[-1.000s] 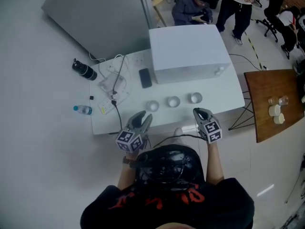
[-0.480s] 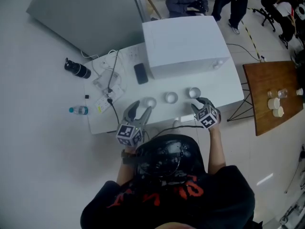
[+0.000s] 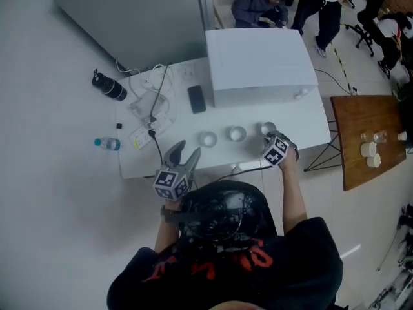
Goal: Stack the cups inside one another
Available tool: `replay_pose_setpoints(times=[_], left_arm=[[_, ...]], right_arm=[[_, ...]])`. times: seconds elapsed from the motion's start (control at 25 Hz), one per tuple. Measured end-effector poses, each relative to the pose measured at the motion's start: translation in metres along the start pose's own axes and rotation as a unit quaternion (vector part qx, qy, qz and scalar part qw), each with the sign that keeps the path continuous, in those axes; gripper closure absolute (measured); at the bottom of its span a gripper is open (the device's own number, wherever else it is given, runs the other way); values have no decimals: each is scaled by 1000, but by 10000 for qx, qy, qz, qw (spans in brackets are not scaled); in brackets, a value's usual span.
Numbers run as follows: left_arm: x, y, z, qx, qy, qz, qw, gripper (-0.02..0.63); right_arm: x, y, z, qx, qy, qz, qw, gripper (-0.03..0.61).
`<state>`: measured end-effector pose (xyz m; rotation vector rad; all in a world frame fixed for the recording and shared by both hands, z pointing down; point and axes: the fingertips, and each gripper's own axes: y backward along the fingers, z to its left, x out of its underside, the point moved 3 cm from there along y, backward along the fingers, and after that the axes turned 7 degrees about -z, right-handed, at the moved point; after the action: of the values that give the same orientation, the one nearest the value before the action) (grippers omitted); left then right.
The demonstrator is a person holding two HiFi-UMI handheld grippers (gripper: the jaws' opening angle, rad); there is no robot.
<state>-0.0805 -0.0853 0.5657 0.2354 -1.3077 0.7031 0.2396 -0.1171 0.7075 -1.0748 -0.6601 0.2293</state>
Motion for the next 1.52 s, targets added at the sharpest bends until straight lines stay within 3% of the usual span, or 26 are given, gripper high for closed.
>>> replay_pose_setpoints(times=[0.16,0.52,0.84,0.96,1.16,1.24,1.52], left_arm=[[11,5,1,111,102,162,9998,359],[16,-4,3,330,200,313,9988,368],[19,-16,0,602,170,436,9971,368],[16,-20,-3,683,130,408,9967,368],[15,-18,0,676,167,388,9968,368],[17,-15,3,639,198,377,9970,368],[19,-3,14,416,260,318,9983,385]], right_arm=[[5,-6,7,48,12,47,10000,555],[9,38,4,564,-408,-765,9946,560],[-68,149,-37,1287,-175,-2034,9705,560],[-106,173,-32,1083,209,-2324,9663,560],[-140,165,8,86,889,-2148,9726,560],[-142,147,23,-176,1075,-1923,9753,560],[-120,60,60,-408,1503,-1056,9821,558]])
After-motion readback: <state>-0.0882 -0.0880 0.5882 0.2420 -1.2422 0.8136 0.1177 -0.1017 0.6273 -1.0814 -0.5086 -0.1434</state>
